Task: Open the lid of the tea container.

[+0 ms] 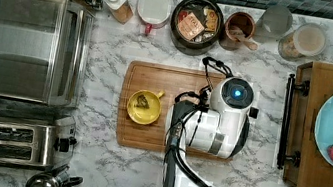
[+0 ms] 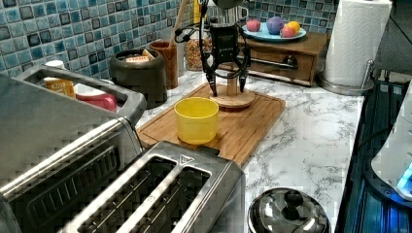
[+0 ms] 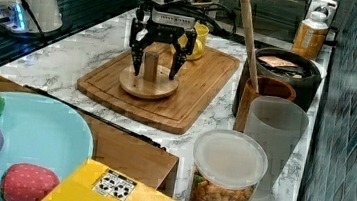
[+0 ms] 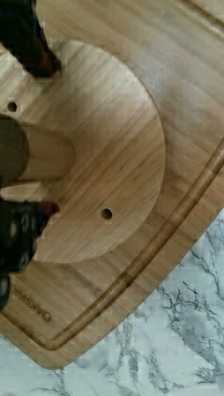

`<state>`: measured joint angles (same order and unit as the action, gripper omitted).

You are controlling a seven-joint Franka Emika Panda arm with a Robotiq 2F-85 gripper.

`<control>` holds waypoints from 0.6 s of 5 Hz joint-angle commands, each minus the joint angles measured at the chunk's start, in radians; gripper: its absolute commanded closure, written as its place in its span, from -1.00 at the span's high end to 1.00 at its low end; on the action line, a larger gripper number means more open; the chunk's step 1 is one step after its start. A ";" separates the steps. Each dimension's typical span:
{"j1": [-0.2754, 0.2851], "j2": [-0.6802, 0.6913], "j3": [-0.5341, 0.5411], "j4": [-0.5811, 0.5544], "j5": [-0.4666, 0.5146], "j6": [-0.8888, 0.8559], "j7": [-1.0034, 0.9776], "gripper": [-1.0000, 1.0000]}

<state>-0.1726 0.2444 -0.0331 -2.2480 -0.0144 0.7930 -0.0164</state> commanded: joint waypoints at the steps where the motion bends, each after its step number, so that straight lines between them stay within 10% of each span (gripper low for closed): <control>1: 0.015 -0.013 -0.027 0.047 -0.051 -0.064 0.054 -1.00; 3: 0.057 -0.042 0.002 0.135 -0.129 -0.166 0.037 -1.00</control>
<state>-0.1650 0.2329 -0.0484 -2.2246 -0.1077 0.6987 -0.0092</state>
